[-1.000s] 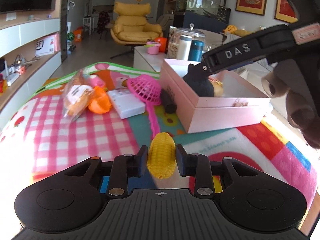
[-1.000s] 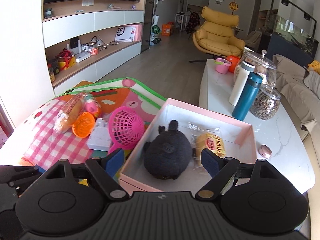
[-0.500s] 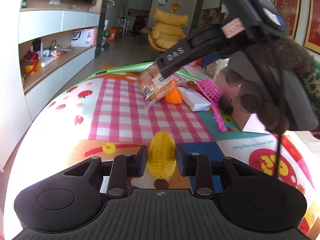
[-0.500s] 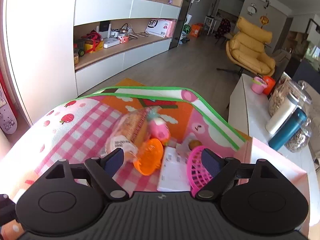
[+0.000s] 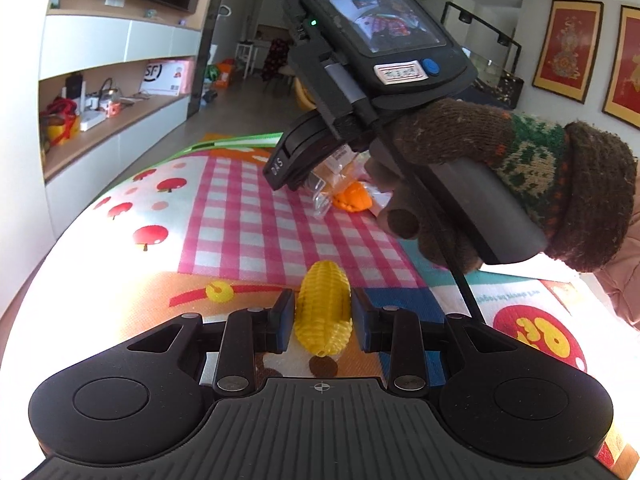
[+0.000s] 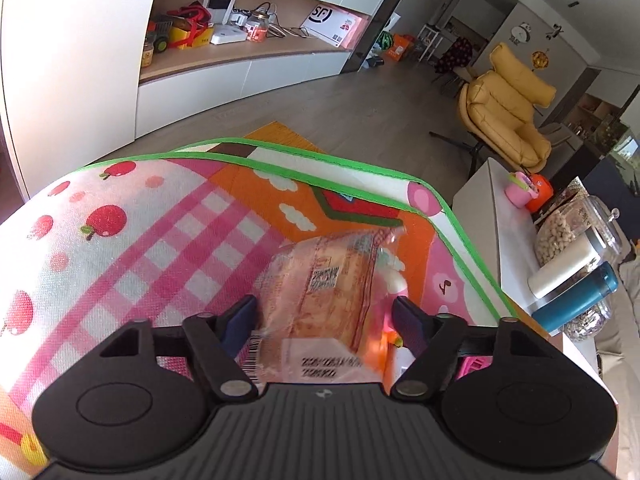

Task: Organize objects
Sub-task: 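Grasp the yellow corn toy with the left gripper while the right gripper grasps the wrapped bread loaf, then lower the corn into the pink box with the left gripper while the right gripper drops the loaf in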

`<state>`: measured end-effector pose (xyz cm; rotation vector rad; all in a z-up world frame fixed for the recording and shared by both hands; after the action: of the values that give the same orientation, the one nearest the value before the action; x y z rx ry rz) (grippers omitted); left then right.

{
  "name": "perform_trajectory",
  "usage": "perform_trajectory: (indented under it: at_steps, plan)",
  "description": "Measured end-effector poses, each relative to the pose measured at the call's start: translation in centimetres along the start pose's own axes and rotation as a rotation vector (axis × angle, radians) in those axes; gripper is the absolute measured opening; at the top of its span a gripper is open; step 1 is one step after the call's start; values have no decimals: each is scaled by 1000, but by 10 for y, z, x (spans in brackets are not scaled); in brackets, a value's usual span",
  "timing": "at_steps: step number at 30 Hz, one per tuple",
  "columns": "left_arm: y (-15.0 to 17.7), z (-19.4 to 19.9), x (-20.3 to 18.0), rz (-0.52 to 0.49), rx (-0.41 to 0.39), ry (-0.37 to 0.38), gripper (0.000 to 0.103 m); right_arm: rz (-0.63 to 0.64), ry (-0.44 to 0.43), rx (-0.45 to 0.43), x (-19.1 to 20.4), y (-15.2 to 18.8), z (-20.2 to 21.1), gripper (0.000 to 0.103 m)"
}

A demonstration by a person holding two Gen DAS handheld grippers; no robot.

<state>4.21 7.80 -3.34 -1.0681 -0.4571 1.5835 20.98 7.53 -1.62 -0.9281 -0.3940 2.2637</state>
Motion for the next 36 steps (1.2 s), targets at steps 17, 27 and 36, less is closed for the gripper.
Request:
perform_trajectory:
  at_steps: [17,27,36]
  plan:
    - [17,19,-14,-12,38,5,34,-125,-202,-1,-9,131,121,55]
    - [26,34,-50,-67,78,-5,34,-239,-201,-19,-19,217,165,55]
    - [-33,32,-133,-150,9,94,34,-356,-242,-51,-33,264,178,55]
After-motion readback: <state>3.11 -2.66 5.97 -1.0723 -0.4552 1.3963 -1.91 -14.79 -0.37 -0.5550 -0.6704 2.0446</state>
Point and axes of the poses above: each gripper's, at about its wrist camera, not at the fingertips, and z roughly against the way its jaws point, x to its left, y to its underside, the point moved 8 cm from there along -z, roughly the way its jaws point, and after that the axes turned 11 degrees about z, right-handed, at the moved point
